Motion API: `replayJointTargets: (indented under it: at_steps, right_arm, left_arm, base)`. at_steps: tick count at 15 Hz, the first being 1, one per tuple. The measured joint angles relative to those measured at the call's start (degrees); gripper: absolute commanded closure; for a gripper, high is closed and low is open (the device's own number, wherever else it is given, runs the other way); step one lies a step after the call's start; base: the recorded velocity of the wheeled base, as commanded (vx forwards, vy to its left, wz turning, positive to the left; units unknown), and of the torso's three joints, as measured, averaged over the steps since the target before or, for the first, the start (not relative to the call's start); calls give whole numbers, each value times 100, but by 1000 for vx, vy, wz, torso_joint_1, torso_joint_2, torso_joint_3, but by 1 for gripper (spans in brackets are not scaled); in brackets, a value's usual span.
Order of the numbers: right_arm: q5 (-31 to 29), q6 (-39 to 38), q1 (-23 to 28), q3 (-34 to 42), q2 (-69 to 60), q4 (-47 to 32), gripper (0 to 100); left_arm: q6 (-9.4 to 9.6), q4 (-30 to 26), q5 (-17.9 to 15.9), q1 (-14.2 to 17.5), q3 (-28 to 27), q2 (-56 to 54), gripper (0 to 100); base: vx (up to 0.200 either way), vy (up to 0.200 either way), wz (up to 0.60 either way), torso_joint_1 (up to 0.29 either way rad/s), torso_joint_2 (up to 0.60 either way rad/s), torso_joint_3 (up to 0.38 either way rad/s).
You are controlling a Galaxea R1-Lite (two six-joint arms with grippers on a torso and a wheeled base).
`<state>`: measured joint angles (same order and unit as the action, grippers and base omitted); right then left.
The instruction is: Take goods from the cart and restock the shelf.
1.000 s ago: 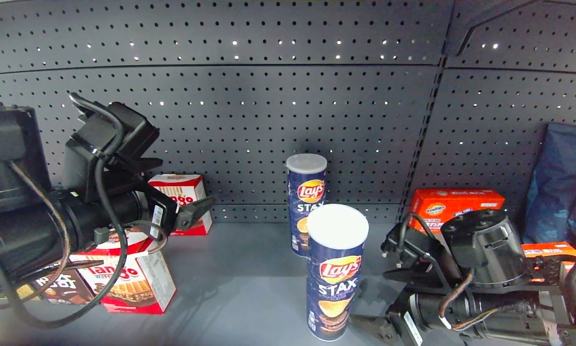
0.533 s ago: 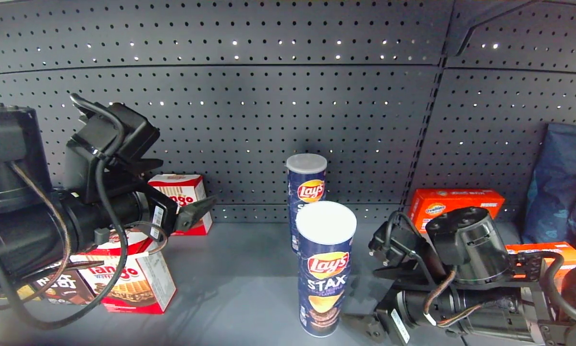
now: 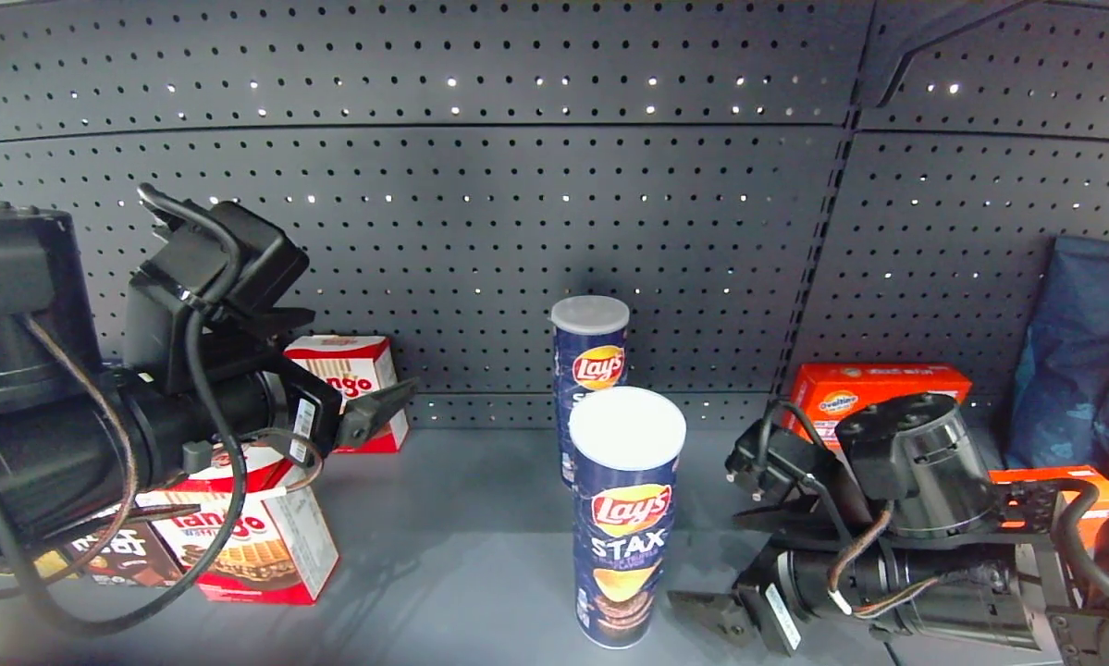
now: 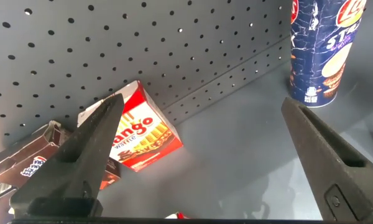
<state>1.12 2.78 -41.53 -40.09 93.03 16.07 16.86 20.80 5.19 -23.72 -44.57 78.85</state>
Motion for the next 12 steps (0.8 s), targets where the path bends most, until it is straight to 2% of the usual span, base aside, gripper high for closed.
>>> replayJointTargets:
  at_steps: [5,12]
  right_arm:
    - [-1,17,118,-106,72,0,0]
    - [-1,33,-9,-232,282,76,0]
  left_arm:
    - [2,2,0,5,0,6,0]
    - [-9,2,-2,9,9,9,0]
  base:
    - [0,0,0,0,0,0]
    - [0,0,0,0,0,0]
